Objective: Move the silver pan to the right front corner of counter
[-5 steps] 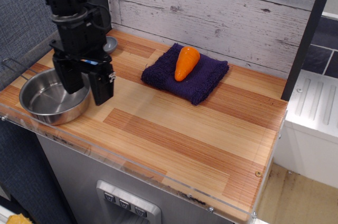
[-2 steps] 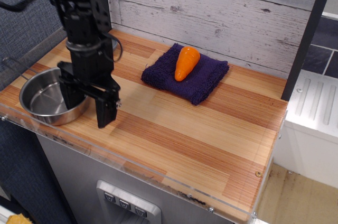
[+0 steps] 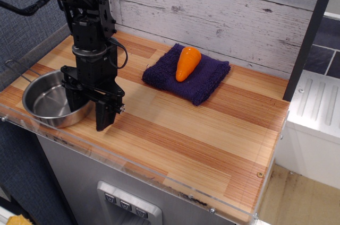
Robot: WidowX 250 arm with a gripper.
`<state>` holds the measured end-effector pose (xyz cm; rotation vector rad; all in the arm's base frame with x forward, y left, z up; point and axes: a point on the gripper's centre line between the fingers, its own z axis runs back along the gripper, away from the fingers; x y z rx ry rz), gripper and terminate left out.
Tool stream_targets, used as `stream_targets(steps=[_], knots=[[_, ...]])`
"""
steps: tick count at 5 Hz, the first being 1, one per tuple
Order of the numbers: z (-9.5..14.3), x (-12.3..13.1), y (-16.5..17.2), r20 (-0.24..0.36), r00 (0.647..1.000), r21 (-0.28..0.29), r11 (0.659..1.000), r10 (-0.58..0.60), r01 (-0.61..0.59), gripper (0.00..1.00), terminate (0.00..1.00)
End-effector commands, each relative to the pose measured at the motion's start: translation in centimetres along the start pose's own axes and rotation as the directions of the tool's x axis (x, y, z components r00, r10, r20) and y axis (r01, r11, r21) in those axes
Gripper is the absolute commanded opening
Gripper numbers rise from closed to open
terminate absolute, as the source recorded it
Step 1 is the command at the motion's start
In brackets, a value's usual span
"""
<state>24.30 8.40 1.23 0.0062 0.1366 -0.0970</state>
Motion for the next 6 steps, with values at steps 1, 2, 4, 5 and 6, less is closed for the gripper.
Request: stream_targets(steps=[1, 2, 4, 5, 6], knots=[[1.7, -0.4, 1.2, 0.052, 0.999, 0.005, 1.0, 0.005, -0.005, 0.0, 0.0], [2.2, -0.7, 1.7, 0.069, 0.997, -0.003, 1.0, 0.017, -0.017, 0.0, 0.0], [8.3, -1.9, 0.0, 0.172, 0.984, 0.008, 0.999, 0.043, -0.045, 0.0, 0.0], [12.6, -2.0, -4.7, 0.283, 0.959, -0.02, 1.0, 0.018, -0.013, 0.0, 0.0], [12.7, -2.1, -9.5, 0.334, 0.939, -0.048, 0.993, -0.084, 0.106, 0.0, 0.0]])
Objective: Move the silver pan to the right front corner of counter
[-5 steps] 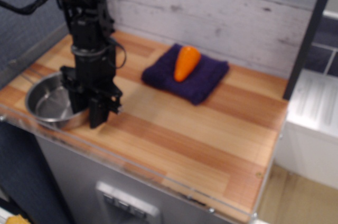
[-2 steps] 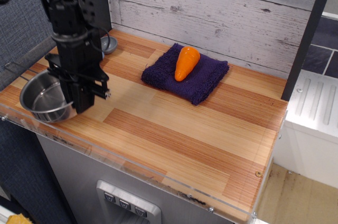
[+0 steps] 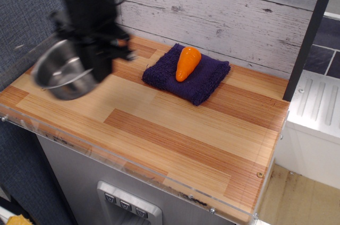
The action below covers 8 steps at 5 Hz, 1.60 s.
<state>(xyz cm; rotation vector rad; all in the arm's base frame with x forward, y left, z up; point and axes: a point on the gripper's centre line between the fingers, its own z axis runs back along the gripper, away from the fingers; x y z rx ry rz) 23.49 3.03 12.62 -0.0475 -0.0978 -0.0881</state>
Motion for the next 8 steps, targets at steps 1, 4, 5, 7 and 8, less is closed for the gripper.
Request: stream_targets(steps=[1, 4, 5, 7, 8], knots=[[-1.8, -0.1, -8.9, 0.039, 0.971, -0.077, 0.968, -0.236, 0.239, 0.0, 0.0], [-8.1, 1.3, -15.2, -0.087, 0.967, -0.081, 0.969, -0.24, 0.234, 0.0, 0.0], [-8.4, 1.6, -15.3, -0.094, 0.974, -0.086, 0.976, -0.207, 0.2, 0.0, 0.0], [-6.2, 1.8, -15.7, -0.025, 0.98, -0.102, 0.976, -0.195, 0.192, 1.0, 0.0], [-2.2, 2.5, -14.8, 0.095, 0.979, -0.175, 0.965, -0.181, 0.196, 1.0, 0.0]])
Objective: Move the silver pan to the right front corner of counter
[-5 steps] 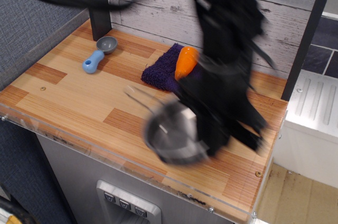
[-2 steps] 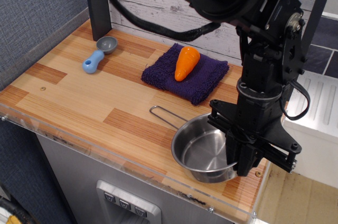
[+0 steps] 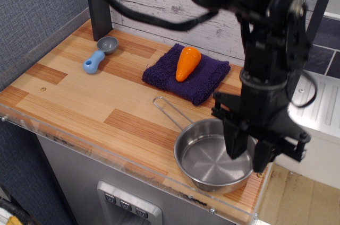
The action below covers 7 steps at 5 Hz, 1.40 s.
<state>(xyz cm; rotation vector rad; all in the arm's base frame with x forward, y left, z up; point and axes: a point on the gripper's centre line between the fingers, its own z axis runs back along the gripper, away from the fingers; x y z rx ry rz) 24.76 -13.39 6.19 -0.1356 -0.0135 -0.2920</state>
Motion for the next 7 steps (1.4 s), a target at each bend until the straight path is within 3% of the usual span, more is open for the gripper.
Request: stream_targets(steps=[1, 2, 3, 6, 7], knots=[[9.9, -1.5, 4.1, 0.255, 0.962, 0.002, 0.994, 0.102, -0.106, 1.0, 0.0], [11.0, -2.3, 8.4, 0.258, 0.956, 0.005, 0.989, 0.139, -0.146, 1.0, 0.0], [10.7, -2.3, 11.2, 0.223, 0.968, 0.018, 0.993, 0.112, -0.119, 1.0, 0.0], [11.2, -1.8, 13.1, 0.15, 0.988, 0.019, 0.999, 0.026, -0.029, 1.0, 0.0], [11.2, -1.8, 13.1, 0.15, 0.988, 0.019, 0.999, 0.026, -0.029, 1.0, 1.0]])
